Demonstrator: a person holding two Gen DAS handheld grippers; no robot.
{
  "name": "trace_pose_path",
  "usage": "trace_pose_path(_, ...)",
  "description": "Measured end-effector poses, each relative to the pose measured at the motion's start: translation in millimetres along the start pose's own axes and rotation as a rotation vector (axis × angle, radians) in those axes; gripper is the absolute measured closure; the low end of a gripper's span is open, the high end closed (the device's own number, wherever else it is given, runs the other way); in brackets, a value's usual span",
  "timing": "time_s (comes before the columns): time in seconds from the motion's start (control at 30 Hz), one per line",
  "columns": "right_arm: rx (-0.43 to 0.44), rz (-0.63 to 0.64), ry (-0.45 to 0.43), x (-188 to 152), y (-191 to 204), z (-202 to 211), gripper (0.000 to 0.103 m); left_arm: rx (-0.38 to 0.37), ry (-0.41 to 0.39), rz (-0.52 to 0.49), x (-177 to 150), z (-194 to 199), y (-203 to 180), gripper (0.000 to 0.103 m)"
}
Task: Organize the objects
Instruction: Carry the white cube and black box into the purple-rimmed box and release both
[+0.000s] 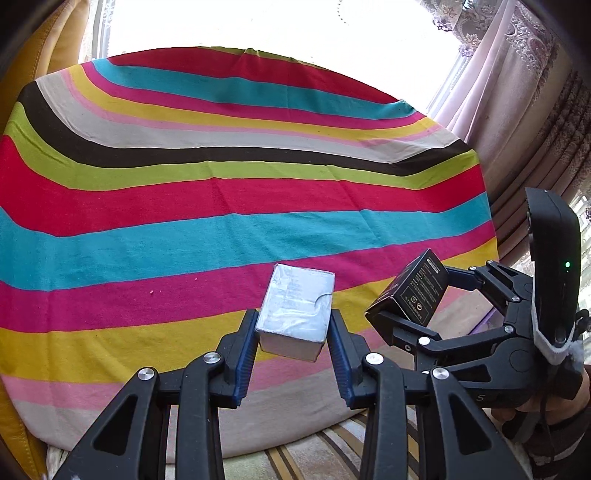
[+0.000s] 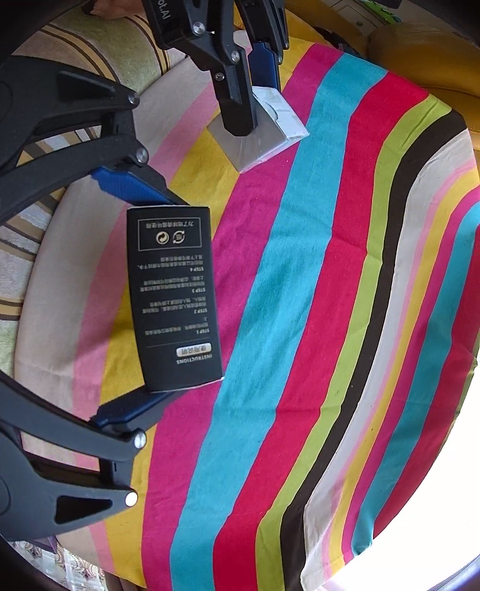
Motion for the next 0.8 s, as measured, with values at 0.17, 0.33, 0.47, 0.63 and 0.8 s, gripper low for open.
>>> trace_pose_path(0.17,-0.033,-0.065,-0.027,-20.6,-8.2,33.7,0.015,-0.054,-0.007,-0.024,-10.7,11.2,-27.8,0.065)
trace_pose_path(0.33,-0.072,-0.13,-0.044,-50.9,-23.2,66.0,0.015,-0.113,-0.002,-0.066,-25.6,17.7,-64.5,0.065)
trace_pose_path(0.47,-0.12,-0.195,-0.055,-78.7,-39.6,94.9,0.015,-0.157,-0.001,-0.097,-39.1,24.6,-95.1,0.065)
trace_pose_path(0.63,-0.166,-0.262,-0.074,-109.0,-62.9,128.2,0.015,-0.197,0.015,-0.134,-54.3,29.4,-128.3,0.065)
trace_pose_path(0.8,-0.204,-0.319,-0.088,-140.2,-84.9,156.6,0.015,-0.24,0.053,-0.165,-70.6,27.8,-160.2,0.065)
Point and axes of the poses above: each gripper's, at about its wrist camera, not at the fingertips, and z roughly against the way its jaws point, y to its left, x to its top, the point moved 5 cm from there along -z, roughly the way its jaws point, and after that the axes turned 8 degrees about z, right-handed, at the moved point
